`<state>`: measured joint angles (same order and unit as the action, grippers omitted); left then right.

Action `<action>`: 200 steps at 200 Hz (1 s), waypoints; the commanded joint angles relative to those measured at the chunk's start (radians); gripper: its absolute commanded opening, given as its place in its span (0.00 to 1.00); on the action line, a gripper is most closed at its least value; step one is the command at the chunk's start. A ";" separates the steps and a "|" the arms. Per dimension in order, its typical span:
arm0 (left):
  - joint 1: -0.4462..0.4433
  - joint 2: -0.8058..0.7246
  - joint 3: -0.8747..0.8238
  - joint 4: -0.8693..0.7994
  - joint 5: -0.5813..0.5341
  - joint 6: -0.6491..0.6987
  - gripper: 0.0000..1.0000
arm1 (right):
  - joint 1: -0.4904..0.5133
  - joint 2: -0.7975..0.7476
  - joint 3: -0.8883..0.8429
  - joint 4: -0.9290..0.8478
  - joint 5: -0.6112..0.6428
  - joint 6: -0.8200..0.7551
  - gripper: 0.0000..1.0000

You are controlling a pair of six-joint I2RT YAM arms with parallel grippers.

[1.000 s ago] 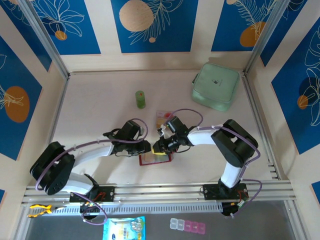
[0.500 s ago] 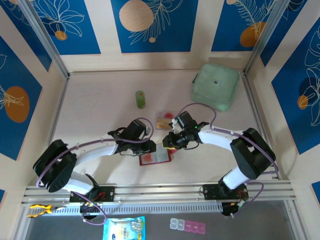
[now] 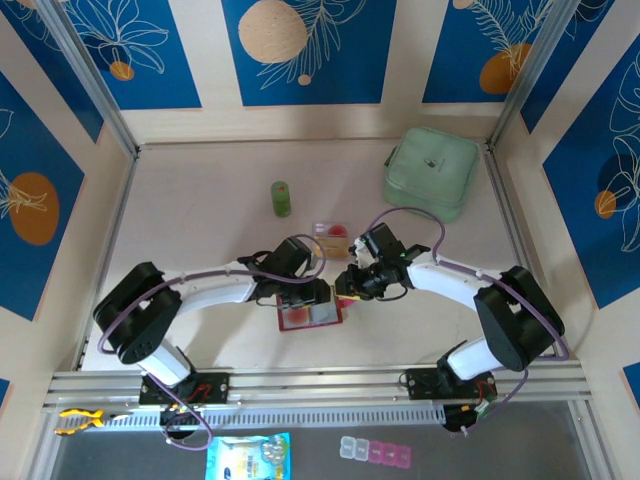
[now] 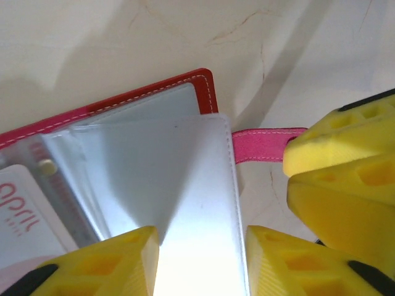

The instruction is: Take the credit cards out of the card holder

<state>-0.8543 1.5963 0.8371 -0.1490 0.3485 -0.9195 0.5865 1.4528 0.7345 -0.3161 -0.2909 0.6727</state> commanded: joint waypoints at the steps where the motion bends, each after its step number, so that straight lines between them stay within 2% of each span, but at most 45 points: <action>1: -0.011 0.016 0.030 0.014 0.022 0.008 0.49 | -0.004 -0.025 -0.002 -0.040 -0.006 -0.014 0.29; 51: -0.009 -0.012 0.017 -0.003 -0.006 0.036 0.63 | 0.000 -0.026 0.031 -0.067 0.004 -0.015 0.30; 127: 0.021 -0.091 -0.025 -0.024 -0.052 0.067 0.73 | 0.036 0.000 0.098 -0.101 0.035 -0.002 0.30; 169: 0.060 -0.110 0.042 -0.089 -0.050 0.124 0.72 | 0.041 0.014 0.140 -0.122 0.028 -0.006 0.30; 200: 0.085 -0.156 0.002 -0.141 -0.084 0.144 0.67 | 0.064 0.051 0.161 -0.080 -0.044 -0.008 0.28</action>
<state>-0.7906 1.4963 0.8417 -0.2344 0.2882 -0.8181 0.6239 1.4689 0.8639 -0.4076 -0.2607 0.6731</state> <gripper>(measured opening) 0.689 0.288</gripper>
